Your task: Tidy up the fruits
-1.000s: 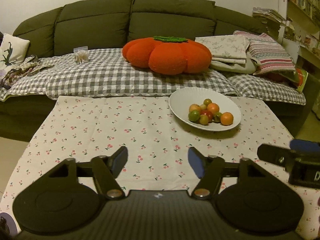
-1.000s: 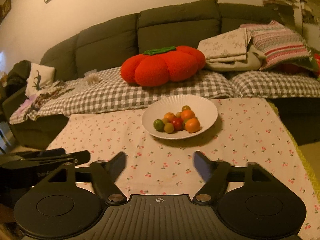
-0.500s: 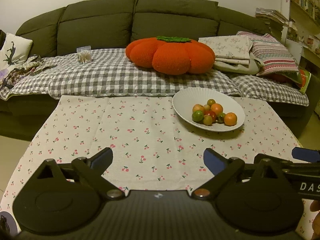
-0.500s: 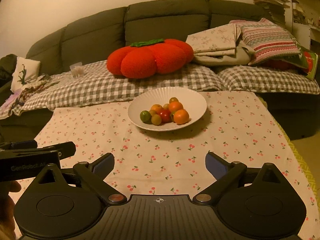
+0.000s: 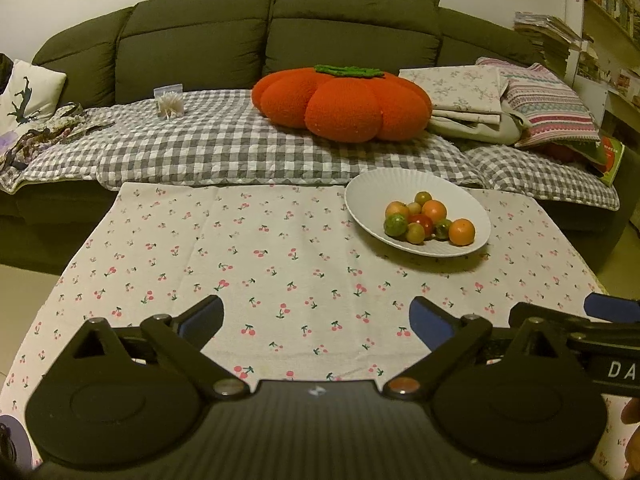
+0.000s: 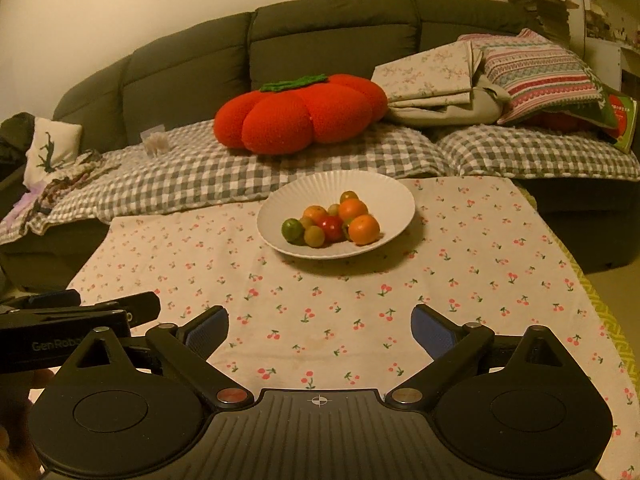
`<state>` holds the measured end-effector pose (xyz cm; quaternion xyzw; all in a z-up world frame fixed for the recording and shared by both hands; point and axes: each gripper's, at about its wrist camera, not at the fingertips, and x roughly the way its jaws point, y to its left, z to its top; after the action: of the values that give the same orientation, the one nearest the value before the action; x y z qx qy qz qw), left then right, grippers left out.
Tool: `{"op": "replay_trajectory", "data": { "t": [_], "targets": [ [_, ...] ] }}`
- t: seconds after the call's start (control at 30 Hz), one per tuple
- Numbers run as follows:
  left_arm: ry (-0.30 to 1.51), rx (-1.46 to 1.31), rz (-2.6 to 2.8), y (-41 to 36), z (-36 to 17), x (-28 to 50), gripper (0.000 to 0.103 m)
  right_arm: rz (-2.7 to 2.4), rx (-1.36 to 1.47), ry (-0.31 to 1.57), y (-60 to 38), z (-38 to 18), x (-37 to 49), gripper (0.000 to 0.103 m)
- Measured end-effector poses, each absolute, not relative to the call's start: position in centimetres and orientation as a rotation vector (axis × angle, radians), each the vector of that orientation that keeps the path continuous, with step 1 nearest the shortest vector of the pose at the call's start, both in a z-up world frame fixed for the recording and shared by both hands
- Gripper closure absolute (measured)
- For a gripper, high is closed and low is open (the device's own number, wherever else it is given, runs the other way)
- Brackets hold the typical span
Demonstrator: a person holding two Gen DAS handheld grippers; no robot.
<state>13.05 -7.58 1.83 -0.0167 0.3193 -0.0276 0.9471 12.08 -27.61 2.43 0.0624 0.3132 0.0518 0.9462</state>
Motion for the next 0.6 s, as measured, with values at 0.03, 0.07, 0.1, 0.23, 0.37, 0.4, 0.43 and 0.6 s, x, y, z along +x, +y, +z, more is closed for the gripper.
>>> {"op": "replay_trajectory", "data": {
  "t": [0.03, 0.07, 0.1, 0.23, 0.37, 0.4, 0.43, 0.6],
  "targets": [
    [0.650, -0.036, -0.057, -7.55, 1.83, 13.06, 0.004, 0.105, 0.126, 0.637, -27.61, 2.43, 12.09, 0.004],
    [0.649, -0.036, -0.056, -7.54, 1.83, 13.03, 0.004, 0.105, 0.126, 0.638, -27.61, 2.43, 12.09, 0.004],
    [0.650, -0.036, -0.056, -7.49, 1.82, 13.09, 0.003, 0.106, 0.126, 0.638, -27.60, 2.42, 12.08, 0.004],
    [0.649, -0.038, -0.059, -7.41, 1.80, 13.03, 0.001, 0.107, 0.124, 0.639, -27.53, 2.43, 12.05, 0.004],
    [0.657, -0.035, -0.060, -7.48, 1.74, 13.04, 0.001, 0.108, 0.123, 0.641, -27.39, 2.36, 12.06, 0.004],
    [0.659, -0.035, -0.061, -7.50, 1.72, 13.04, 0.001, 0.108, 0.123, 0.641, -27.39, 2.36, 12.05, 0.004],
    [0.660, -0.034, -0.061, -7.50, 1.71, 13.05, 0.001, 0.109, 0.124, 0.641, -27.41, 2.36, 12.06, 0.004],
    [0.658, -0.026, -0.062, -7.59, 1.68, 13.02, 0.001, 0.110, 0.121, 0.641, -27.27, 2.27, 12.06, 0.004]
  ]
}}
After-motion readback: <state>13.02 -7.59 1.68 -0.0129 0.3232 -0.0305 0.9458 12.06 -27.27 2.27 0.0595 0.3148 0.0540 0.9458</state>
